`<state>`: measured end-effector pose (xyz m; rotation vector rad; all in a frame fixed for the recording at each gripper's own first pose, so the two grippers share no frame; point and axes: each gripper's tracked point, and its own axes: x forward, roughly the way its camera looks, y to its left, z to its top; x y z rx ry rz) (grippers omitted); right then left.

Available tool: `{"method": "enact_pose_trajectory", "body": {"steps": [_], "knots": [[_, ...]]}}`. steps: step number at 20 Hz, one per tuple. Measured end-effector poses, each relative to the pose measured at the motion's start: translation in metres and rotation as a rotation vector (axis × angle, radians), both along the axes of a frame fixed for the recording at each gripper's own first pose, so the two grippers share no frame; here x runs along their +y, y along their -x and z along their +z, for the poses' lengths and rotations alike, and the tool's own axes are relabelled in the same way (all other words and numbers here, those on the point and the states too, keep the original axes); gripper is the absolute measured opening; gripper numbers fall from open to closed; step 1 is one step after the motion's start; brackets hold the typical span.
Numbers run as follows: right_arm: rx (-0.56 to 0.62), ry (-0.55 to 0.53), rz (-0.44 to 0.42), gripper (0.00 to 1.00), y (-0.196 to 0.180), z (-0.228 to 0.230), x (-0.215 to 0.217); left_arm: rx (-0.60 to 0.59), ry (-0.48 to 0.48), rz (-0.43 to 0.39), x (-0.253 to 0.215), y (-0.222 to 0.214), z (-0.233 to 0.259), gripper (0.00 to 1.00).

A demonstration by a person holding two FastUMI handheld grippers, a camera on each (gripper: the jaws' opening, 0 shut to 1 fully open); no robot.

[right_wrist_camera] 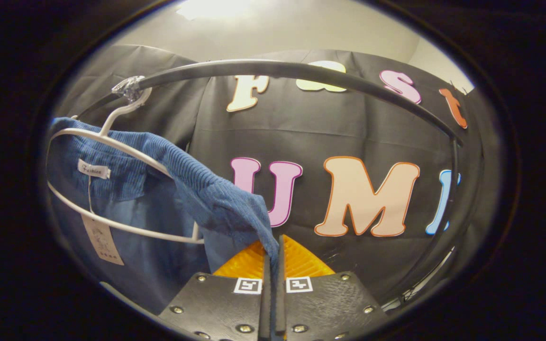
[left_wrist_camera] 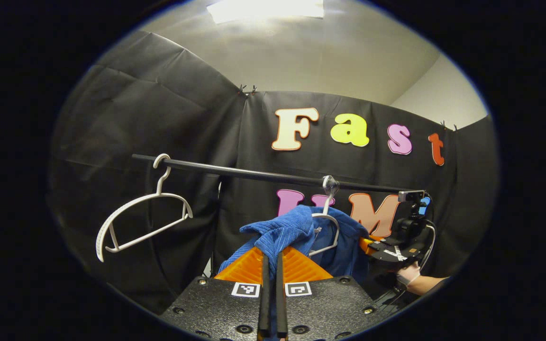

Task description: Grasp the clothes on the hanger with both hands and then place them into the laundry hamper below.

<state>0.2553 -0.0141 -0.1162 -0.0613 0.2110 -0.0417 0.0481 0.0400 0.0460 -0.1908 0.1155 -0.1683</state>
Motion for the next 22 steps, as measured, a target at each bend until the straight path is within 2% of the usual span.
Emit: {"method": "enact_pose_trajectory", "body": {"steps": [9,20,22], "knots": [[-0.05,0.001,-0.008,0.04,-0.006,0.019,-0.007,-0.035,-0.049,-0.016,0.02,-0.006,0.032,0.05],[-0.083,0.023,0.01,0.05,-0.009,0.028,-0.005,0.04,-0.243,-0.056,0.052,-0.024,0.029,0.05],[-0.081,0.022,0.014,0.05,-0.009,0.027,-0.004,0.047,-0.311,-0.077,0.056,-0.027,0.032,0.05]]}}
